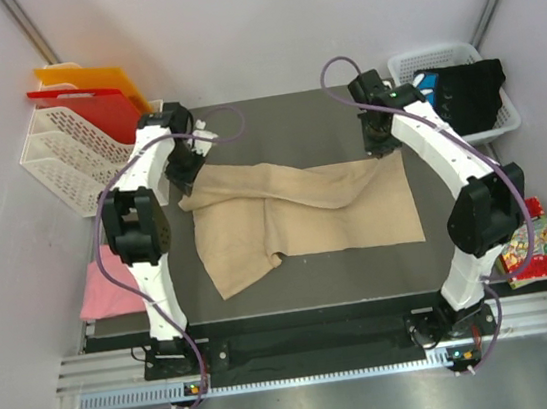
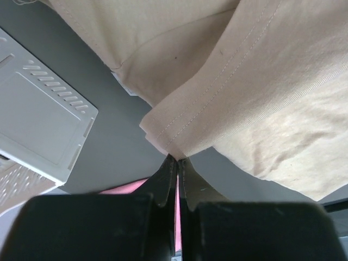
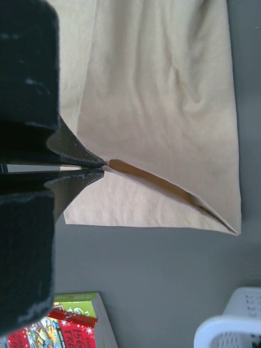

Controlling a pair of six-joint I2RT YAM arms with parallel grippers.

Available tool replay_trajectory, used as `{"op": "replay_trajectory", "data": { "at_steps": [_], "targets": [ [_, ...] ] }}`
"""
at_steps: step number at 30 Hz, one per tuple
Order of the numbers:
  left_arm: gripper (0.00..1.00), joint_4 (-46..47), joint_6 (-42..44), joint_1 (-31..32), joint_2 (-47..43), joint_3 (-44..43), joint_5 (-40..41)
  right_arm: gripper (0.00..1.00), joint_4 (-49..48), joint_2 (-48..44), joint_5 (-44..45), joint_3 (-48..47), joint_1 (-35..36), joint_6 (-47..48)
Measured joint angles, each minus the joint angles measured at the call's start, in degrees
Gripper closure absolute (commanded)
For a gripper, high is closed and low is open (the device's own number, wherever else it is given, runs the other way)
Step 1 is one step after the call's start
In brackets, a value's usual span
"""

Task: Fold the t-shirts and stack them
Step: Fold the tshirt

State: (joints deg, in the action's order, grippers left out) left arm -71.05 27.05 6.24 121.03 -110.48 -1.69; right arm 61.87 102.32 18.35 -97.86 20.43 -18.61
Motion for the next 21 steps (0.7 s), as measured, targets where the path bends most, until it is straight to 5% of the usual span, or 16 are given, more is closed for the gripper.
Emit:
{"op": "replay_trajectory", "data": {
  "at_steps": [5,13,21],
  "targets": [
    [1.0,-0.5,0.2,0.0,0.3,-2.4,2.2,1.0,-0.6,-2.0,1.3,0.4,-4.1,-0.8],
    [1.0,3.5,2.5,0.4,7.5,-23.0,9.8,1.0,-4.0,6.4,1.1,-10.4,-17.5,-2.2],
    [1.0,11.4,5.5,1.4,8.6,-22.7,16.7,1.0,-5.3,12.3,-2.2,-22.7,-17.8,-2.8]
  ]
}}
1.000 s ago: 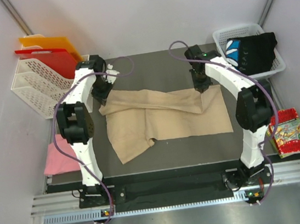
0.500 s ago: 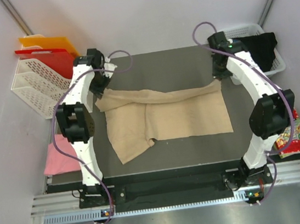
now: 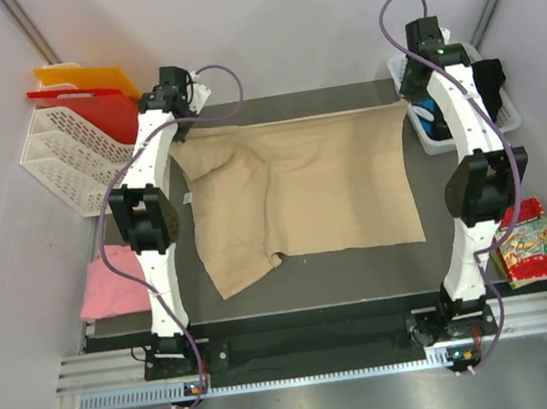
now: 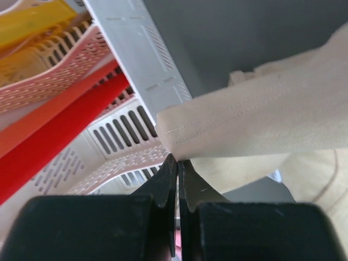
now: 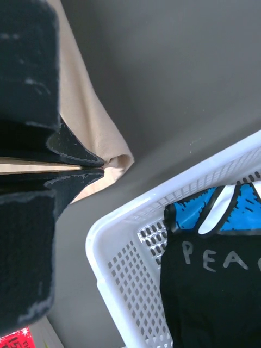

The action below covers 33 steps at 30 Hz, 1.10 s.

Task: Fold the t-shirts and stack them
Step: Fold the tshirt

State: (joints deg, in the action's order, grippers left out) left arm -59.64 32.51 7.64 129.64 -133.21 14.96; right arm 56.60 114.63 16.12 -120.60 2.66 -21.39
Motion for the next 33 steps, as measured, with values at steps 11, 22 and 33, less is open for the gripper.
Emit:
{"op": "replay_trajectory", "data": {
  "at_steps": [11,22,33],
  "targets": [
    [1.0,6.0,0.2,0.1,-6.2,9.2,2.5,1.0,-1.5,-9.3,-3.4,13.0,0.0,-0.7],
    [1.0,5.6,0.7,1.2,-20.2,18.6,2.6,1.0,-2.2,-21.3,-3.5,23.0,0.5,-0.8],
    [1.0,10.6,6.9,1.3,1.1,3.2,5.4,1.0,-0.9,4.0,-3.8,-7.1,-0.3,-0.9]
  ]
}}
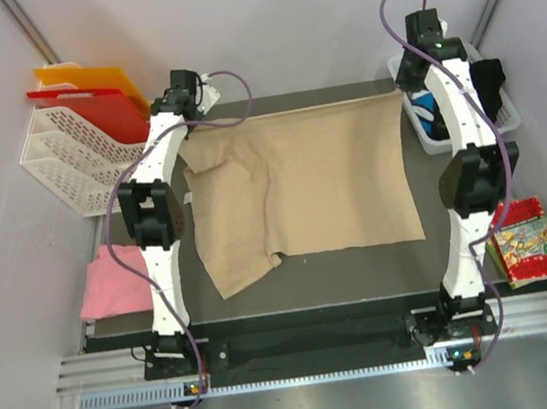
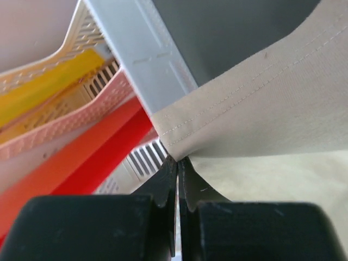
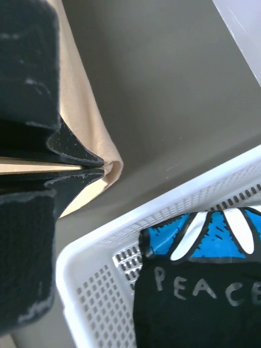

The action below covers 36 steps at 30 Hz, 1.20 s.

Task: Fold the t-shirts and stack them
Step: Fold the tshirt

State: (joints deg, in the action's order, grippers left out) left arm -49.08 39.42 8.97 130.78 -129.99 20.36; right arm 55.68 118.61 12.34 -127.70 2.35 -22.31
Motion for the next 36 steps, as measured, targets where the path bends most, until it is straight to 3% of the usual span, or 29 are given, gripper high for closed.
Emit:
{"op": "replay_trajectory", "data": {
  "at_steps": [7,18,22,26,36],
  "targets": [
    [1.0,11.1,7.2,0.8,7.2,-0.9,5.0,1.0,0.3,4.3,-1.0,-1.9,-0.8,-0.3],
    [1.0,30.8,17.4,1.5,7.4,-0.8,11.1,1.0,0.0,4.3,-2.4,0.8,-1.7,-0.3],
    [1.0,34.9,18.8,2.1,4.2,8.1,11.1,1.0,-0.4,4.3,-2.3,3.5,-1.8,-0.2],
    [1.0,33.4,18.8,2.5,0.5,17.7,11.0,1.0,-0.4,3.6,-2.3,7.2,-1.9,-0.2],
    [1.0,22.9,12.8,3.1,-12.7,28.5,10.1,1.0,-1.3,-7.1,-2.3,22.8,-1.9,0.0]
  ]
}}
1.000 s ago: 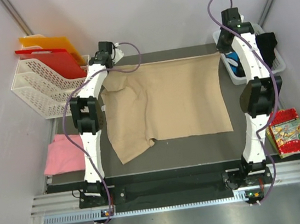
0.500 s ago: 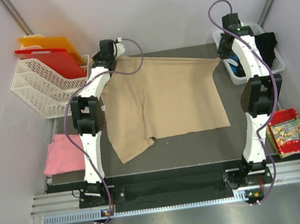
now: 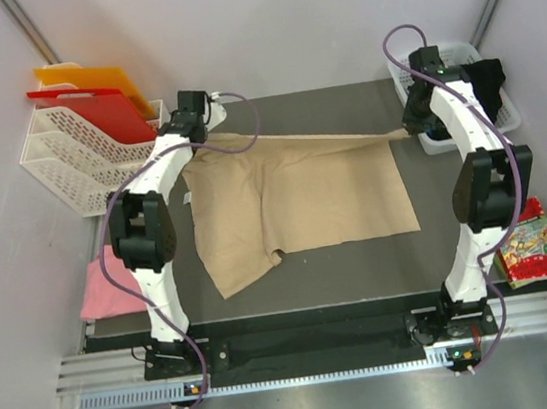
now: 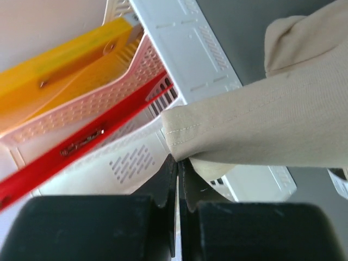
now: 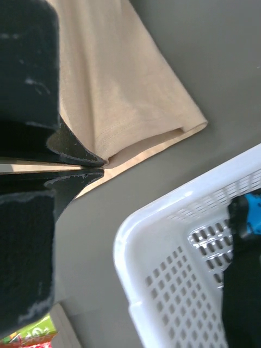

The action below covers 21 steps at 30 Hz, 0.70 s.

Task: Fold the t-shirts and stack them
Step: Fold the tshirt

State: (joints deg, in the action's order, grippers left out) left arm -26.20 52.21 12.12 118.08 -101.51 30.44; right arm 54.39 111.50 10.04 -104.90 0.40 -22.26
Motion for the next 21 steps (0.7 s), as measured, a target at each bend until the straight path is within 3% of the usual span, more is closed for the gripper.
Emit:
{"op": "replay_trajectory", "data": {
  "at_steps": [5,11,12,13,14,18,20,21],
  "targets": [
    [1.0,-5.8,-3.5,0.6,-4.3,1.5,-0.8,1.0,-0.8,-4.0,0.3,5.4,0.0,0.2],
    [1.0,-19.5,-9.6,0.9,-5.0,2.7,-4.1,1.0,-1.6,-5.2,0.9,12.2,0.2,0.5],
    [1.0,-21.8,-10.5,0.9,-5.0,3.1,-4.7,0.96,-1.7,-5.2,1.0,13.3,0.4,0.6],
    [1.0,-24.1,-11.5,0.9,-5.0,3.9,-5.7,0.82,-1.6,-5.2,1.1,14.1,0.6,0.7],
    [0.96,-26.3,-12.3,1.0,-5.1,4.9,-6.6,0.73,-1.6,-5.2,1.1,15.1,0.7,0.8],
    [0.71,-34.6,-15.1,0.9,-5.1,8.0,-10.6,0.55,-0.8,-5.2,1.5,16.0,1.2,1.0],
    [0.62,-38.5,-16.3,0.9,-5.1,8.0,-12.7,0.52,-0.4,-5.1,1.7,15.5,1.2,0.9],
    [0.51,-39.9,-16.7,0.9,-5.1,7.8,-13.6,0.53,0.2,-4.9,1.8,14.7,1.2,0.8]
  ]
}}
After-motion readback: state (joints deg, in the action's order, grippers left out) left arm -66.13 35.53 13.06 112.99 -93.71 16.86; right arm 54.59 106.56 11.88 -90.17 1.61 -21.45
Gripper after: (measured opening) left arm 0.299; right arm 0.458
